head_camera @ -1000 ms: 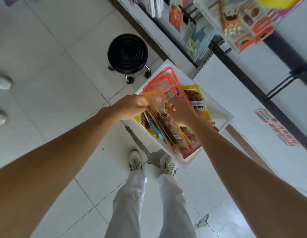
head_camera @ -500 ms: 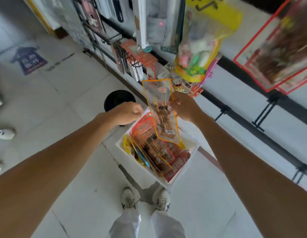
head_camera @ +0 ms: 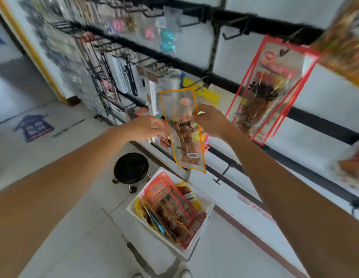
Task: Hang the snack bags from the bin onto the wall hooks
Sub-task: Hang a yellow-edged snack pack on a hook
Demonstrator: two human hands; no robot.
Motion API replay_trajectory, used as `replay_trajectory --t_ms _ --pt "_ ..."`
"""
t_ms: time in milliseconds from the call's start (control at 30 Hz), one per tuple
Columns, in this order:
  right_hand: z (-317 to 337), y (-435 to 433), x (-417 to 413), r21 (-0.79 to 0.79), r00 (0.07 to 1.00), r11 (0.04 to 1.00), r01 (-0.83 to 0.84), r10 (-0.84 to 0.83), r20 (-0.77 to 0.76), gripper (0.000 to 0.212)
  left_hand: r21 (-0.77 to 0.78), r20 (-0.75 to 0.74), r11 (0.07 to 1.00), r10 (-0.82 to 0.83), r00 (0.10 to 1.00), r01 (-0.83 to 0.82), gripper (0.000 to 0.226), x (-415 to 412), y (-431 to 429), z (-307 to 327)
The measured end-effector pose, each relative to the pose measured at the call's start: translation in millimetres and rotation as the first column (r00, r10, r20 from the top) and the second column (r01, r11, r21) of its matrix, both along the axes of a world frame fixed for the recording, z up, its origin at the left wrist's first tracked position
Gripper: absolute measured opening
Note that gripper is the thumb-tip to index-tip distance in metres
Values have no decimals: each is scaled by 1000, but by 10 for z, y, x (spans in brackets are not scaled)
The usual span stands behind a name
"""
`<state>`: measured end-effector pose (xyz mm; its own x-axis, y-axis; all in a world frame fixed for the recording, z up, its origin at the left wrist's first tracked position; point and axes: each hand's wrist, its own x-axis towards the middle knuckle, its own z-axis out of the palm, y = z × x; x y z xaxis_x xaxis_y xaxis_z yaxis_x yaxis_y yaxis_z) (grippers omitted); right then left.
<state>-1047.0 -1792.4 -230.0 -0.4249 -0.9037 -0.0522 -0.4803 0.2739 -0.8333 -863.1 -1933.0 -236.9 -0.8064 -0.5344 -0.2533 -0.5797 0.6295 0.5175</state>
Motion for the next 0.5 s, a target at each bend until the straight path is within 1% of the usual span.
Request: replay_trajectory --t_ms 100,167,233,300,333,400,433,500 --pt "312 96 41 -86 997 996 20 -14 72 22 31 -34 999 44 998 -42 42 -63 30 326" --pt "481 166 33 -123 992 992 35 -19 124 23 60 -105 995 90 990 -84 54 -125 74 507" --pt "648 240 15 -136 989 990 29 -9 144 17 106 -208 991 106 972 -86 53 -187 167 682" --pt "825 337 -5 -169 991 985 36 -14 131 13 158 -298 985 111 948 -65 48 -239 234 843" --pt "915 403 0 -190 994 981 45 -25 106 14 183 -330 982 112 937 -52 40 -259 250 912" --pt "1071 525 16 -230 997 971 65 -52 62 13 227 -410 974 101 906 -6 14 -296 297 1061" --pt "1139 591 26 -245 996 967 74 -62 58 12 256 -444 967 108 889 11 8 -320 303 1123" --pt "1259 706 29 -264 994 959 104 -92 55 10 305 -493 951 109 863 54 4 -363 318 1251"
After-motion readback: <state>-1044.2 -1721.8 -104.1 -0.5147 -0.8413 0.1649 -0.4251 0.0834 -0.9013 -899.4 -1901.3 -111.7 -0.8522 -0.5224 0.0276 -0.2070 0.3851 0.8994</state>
